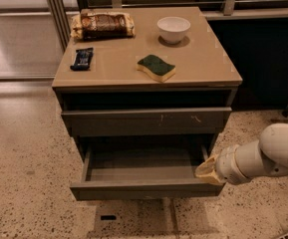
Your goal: Close middle drawer
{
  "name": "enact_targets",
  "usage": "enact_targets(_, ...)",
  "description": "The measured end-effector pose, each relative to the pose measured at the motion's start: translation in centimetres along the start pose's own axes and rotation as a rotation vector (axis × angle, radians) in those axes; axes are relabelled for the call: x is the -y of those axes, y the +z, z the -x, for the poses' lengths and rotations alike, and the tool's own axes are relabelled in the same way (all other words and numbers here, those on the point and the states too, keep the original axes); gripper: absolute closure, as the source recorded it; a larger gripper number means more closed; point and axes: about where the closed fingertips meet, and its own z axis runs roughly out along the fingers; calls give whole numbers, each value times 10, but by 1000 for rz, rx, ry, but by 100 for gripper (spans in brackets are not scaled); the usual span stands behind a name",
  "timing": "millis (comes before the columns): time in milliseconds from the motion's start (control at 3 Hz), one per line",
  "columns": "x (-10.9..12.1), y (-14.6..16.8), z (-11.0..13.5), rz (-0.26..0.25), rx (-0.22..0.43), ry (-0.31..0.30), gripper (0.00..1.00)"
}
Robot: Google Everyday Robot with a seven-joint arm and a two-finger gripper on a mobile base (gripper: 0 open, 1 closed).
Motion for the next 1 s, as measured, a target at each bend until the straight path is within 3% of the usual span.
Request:
enact_targets(333, -5, 18, -22, 23, -32, -25, 100)
enact_targets(667, -13, 60, -63, 47, -37, -50, 100)
enact_targets(1000, -14, 110, -99, 64, -1, -60, 100)
